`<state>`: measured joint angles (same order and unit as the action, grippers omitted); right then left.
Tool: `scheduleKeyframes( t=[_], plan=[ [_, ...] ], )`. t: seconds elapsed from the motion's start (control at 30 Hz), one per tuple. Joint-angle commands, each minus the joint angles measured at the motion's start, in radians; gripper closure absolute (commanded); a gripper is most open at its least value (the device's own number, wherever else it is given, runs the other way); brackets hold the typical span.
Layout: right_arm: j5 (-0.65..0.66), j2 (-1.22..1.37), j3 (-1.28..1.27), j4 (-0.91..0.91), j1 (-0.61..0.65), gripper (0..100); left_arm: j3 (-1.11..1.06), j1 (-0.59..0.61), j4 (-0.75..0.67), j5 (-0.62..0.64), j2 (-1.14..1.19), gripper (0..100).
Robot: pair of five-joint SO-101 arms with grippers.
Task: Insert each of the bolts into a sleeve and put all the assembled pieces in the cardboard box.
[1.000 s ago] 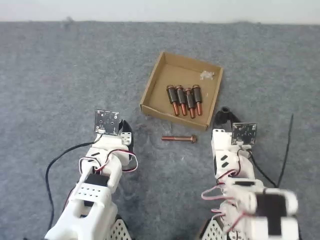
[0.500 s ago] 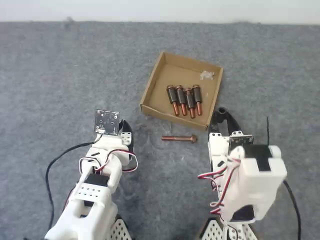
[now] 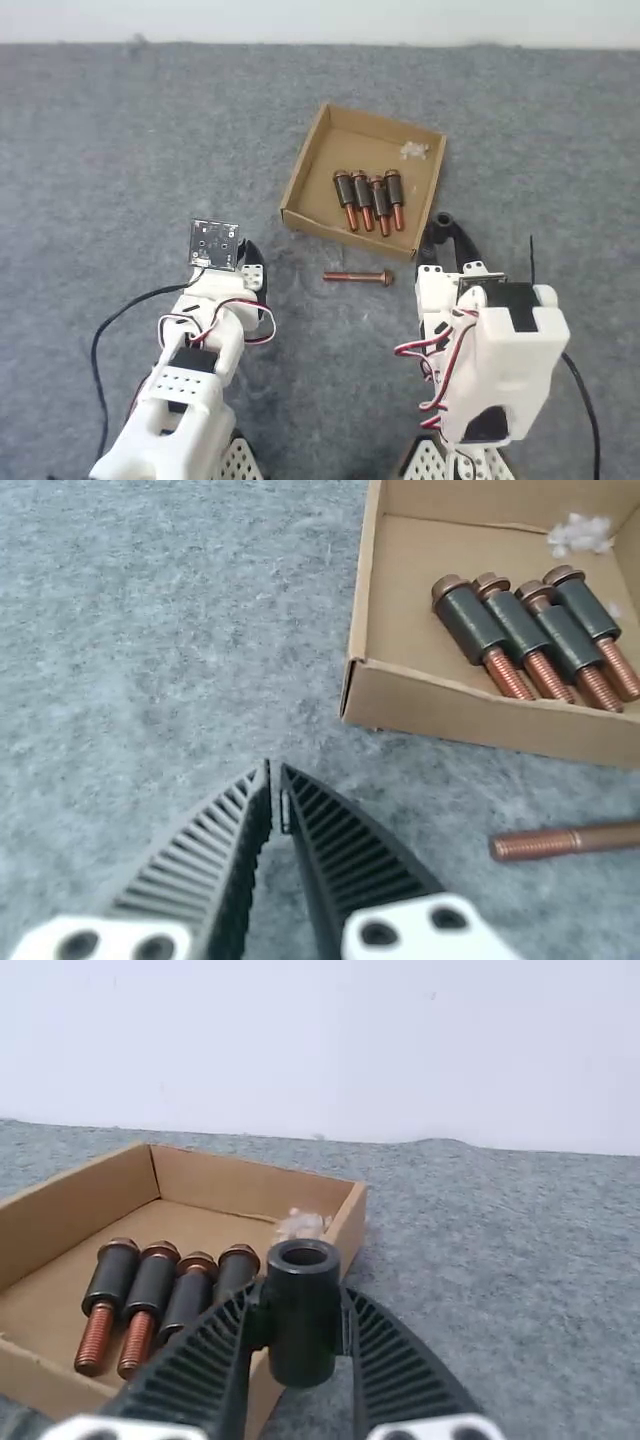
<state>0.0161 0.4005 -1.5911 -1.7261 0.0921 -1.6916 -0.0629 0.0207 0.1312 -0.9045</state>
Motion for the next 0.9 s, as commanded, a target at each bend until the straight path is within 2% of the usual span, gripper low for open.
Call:
scheduleKeyframes(
  t=[0.0,0.13,0.3,0.43,0.5,0.67,0.77,0.87],
  plan=[
    [-0.002,0.002,-0.005,-0.031,0.010,99.2,0.091,-0.037,-0.060,0.000,0.009,99],
    [-0.002,0.004,-0.003,-0.031,0.010,99.2,0.125,-0.158,-0.032,-0.014,0.011,99],
    [-0.003,0.004,-0.003,-0.031,0.010,99.2,0.265,-0.284,0.233,-0.169,0.011,99],
    [-0.005,0.004,-0.003,-0.031,0.010,99.2,0.338,-0.341,0.316,-0.169,0.012,98],
    [-0.006,0.004,-0.003,-0.031,0.010,99.2,0.367,-0.373,0.341,-0.169,0.037,95],
    [-0.006,0.004,-0.003,-0.031,0.010,99.2,0.501,-0.387,0.368,-0.104,0.304,85],
    [-0.008,0.004,-0.003,-0.031,0.010,99.2,0.598,-0.385,0.368,-0.097,0.486,85],
    [-0.008,0.004,-0.003,-0.031,0.010,99.2,0.665,-0.385,0.404,-0.097,0.557,86]
  ],
)
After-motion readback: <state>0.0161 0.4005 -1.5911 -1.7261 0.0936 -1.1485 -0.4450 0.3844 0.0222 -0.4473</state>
